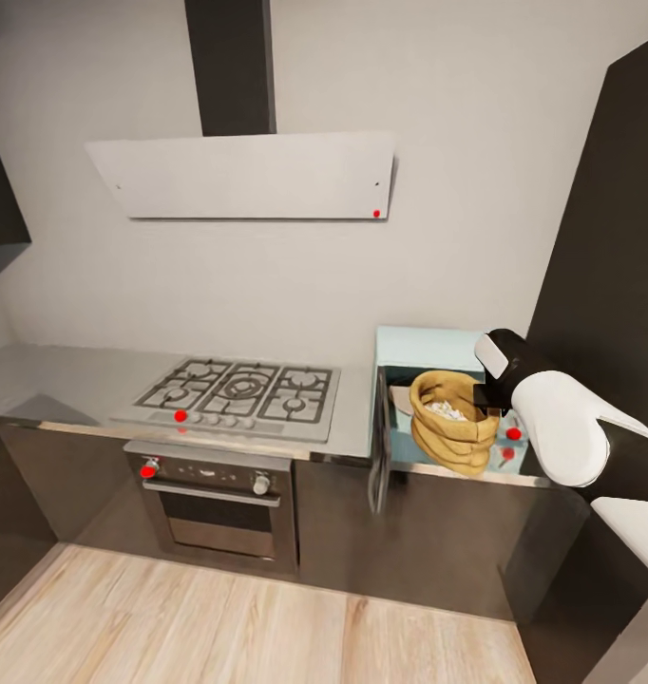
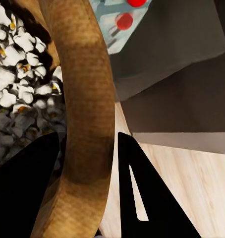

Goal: In the kitchen, take the popcorn bag from the countertop, put it into the microwave, and heat it until the popcorn is cooked so the cooked popcorn ends up inside the bag.

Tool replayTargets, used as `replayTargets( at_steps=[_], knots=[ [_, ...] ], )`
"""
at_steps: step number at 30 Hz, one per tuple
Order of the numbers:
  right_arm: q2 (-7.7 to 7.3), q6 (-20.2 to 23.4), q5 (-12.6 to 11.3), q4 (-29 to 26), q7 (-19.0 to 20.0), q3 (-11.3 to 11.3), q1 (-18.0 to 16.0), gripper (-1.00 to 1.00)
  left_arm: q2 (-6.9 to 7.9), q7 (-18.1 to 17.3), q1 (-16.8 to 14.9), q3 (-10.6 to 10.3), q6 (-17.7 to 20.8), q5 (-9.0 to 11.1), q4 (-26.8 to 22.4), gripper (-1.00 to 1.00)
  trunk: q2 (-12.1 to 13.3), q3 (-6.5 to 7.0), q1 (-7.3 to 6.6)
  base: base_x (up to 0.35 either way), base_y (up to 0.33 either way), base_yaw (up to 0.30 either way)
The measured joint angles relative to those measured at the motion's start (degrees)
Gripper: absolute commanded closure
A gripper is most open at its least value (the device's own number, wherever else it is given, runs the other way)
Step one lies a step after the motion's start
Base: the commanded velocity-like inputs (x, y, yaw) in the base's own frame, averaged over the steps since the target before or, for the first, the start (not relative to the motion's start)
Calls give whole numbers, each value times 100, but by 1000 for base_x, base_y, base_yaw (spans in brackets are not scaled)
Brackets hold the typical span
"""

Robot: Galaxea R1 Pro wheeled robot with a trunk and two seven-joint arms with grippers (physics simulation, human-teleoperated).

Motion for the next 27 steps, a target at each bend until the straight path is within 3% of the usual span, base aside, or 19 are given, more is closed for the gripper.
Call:
replayTargets(
  at_steps=[27],
  knots=[
    [-8,0,0,0,-6,-8,-7,100,-7,0,3,-2,0,2,0,-100,-1,0,1,41,0,0]
  ],
)
